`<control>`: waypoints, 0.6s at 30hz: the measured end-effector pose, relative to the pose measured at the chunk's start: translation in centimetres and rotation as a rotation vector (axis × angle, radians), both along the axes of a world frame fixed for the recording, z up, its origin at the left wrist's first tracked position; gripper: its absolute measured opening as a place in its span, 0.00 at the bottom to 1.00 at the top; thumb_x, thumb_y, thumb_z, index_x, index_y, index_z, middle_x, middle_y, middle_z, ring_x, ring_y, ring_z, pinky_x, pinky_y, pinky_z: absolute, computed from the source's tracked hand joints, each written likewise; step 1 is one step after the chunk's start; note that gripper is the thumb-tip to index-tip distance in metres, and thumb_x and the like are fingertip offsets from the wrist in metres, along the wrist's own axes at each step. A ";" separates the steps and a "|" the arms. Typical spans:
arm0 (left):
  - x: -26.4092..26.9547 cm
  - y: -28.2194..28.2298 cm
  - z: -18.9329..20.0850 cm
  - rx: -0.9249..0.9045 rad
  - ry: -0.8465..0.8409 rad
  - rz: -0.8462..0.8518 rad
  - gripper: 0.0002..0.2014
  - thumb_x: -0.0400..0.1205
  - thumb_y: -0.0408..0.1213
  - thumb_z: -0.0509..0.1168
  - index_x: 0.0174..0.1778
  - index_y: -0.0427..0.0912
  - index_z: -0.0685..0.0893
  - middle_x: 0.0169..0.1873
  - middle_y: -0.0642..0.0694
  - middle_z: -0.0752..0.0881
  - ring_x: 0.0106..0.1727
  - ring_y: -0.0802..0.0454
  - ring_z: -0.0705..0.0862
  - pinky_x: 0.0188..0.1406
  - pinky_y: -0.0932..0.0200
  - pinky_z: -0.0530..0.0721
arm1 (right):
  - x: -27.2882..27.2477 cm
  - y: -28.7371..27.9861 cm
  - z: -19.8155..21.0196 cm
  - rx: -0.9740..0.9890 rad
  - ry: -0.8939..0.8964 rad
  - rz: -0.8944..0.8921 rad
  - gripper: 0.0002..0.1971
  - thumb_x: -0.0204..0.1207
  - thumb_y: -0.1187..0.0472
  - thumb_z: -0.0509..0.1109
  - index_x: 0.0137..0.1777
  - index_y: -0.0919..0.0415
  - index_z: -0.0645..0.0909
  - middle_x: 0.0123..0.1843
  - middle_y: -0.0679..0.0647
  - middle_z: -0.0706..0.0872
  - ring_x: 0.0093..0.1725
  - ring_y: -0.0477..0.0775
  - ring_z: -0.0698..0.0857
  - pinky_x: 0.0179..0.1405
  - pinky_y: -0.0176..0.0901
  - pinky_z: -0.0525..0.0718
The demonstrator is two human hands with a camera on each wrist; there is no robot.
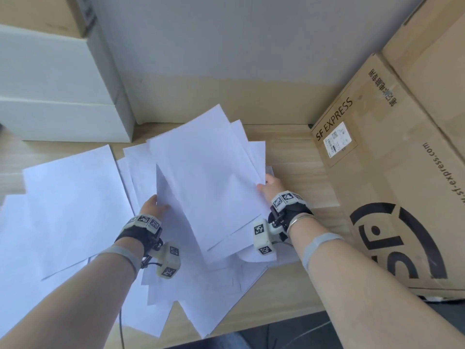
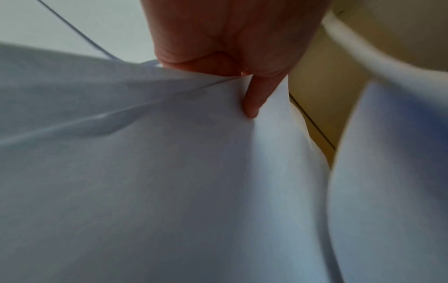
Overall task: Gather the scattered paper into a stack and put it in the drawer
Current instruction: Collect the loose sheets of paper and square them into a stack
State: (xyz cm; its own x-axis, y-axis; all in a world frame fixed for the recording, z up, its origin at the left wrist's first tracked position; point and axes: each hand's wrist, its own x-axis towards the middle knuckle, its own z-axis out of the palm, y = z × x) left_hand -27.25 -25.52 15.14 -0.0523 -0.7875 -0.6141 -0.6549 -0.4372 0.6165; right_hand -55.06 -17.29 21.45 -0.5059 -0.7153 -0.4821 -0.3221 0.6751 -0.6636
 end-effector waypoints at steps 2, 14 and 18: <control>0.4 -0.1 0.3 0.000 -0.006 0.003 0.16 0.80 0.29 0.60 0.64 0.32 0.76 0.57 0.30 0.83 0.59 0.34 0.82 0.52 0.54 0.74 | -0.3 -0.5 0.5 -0.093 -0.032 -0.057 0.17 0.78 0.72 0.60 0.67 0.68 0.78 0.57 0.61 0.85 0.53 0.57 0.82 0.51 0.42 0.78; 2.7 -0.7 0.9 0.061 0.036 0.052 0.19 0.80 0.30 0.62 0.67 0.35 0.75 0.62 0.34 0.82 0.64 0.35 0.81 0.61 0.51 0.78 | -0.3 -1.1 0.1 0.075 0.063 -0.041 0.21 0.80 0.72 0.56 0.73 0.67 0.71 0.67 0.62 0.81 0.60 0.61 0.82 0.47 0.37 0.72; 2.7 -0.7 1.0 0.093 0.036 0.042 0.20 0.81 0.32 0.61 0.70 0.36 0.73 0.63 0.33 0.81 0.61 0.36 0.80 0.53 0.53 0.73 | 1.3 -0.7 -1.3 0.217 0.133 0.099 0.22 0.82 0.68 0.55 0.76 0.63 0.68 0.72 0.60 0.78 0.66 0.63 0.80 0.56 0.43 0.77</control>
State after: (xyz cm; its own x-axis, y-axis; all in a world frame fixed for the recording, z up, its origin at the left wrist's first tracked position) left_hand -24.57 -26.20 16.14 -0.0438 -0.7291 -0.6830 -0.6130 -0.5202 0.5947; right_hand -53.76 -18.02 20.20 -0.5079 -0.6516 -0.5634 -0.4678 0.7578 -0.4548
